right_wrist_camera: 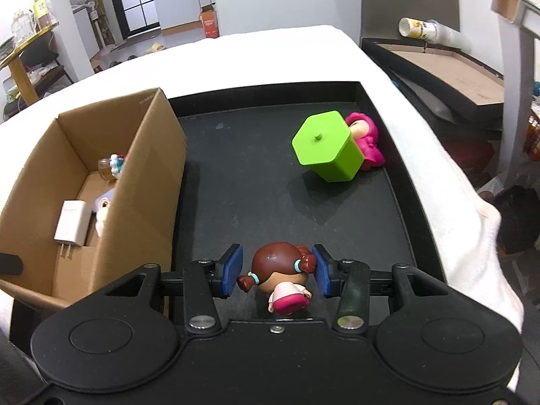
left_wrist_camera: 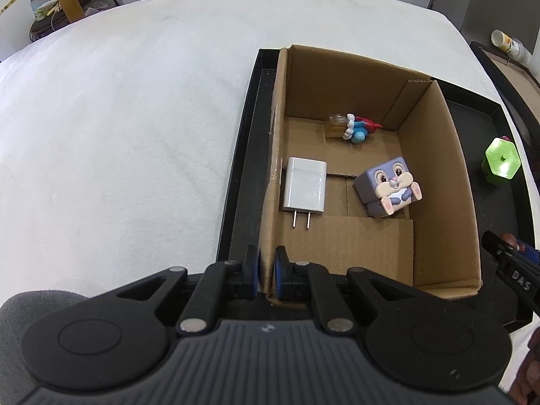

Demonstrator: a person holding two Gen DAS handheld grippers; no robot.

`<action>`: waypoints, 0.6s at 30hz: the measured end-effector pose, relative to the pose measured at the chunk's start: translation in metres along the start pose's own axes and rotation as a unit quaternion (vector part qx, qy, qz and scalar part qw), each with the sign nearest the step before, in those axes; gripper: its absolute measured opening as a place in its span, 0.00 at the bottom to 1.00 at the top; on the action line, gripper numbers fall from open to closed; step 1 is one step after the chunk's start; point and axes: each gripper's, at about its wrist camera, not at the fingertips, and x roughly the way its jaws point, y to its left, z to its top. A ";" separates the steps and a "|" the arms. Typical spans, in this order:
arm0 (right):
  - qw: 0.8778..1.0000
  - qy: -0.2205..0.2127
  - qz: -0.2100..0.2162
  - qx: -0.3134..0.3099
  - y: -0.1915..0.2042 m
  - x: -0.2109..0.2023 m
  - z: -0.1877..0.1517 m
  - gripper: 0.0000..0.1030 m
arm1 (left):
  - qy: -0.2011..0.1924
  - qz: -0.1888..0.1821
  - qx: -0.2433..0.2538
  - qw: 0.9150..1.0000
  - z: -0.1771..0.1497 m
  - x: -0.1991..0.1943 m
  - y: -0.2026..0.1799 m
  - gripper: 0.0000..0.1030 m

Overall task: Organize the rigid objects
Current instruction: 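Carry the doll with the right gripper over the box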

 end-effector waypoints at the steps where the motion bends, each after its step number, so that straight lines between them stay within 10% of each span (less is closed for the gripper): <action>1: 1.000 -0.001 -0.001 0.004 0.000 -0.004 0.000 0.43 | 0.000 -0.002 -0.001 1.000 0.000 0.000 0.001 0.08; 18: 0.999 -0.041 -0.019 -0.006 0.022 -0.056 0.034 0.43 | -0.005 -0.029 -0.018 0.999 0.000 -0.003 0.007 0.09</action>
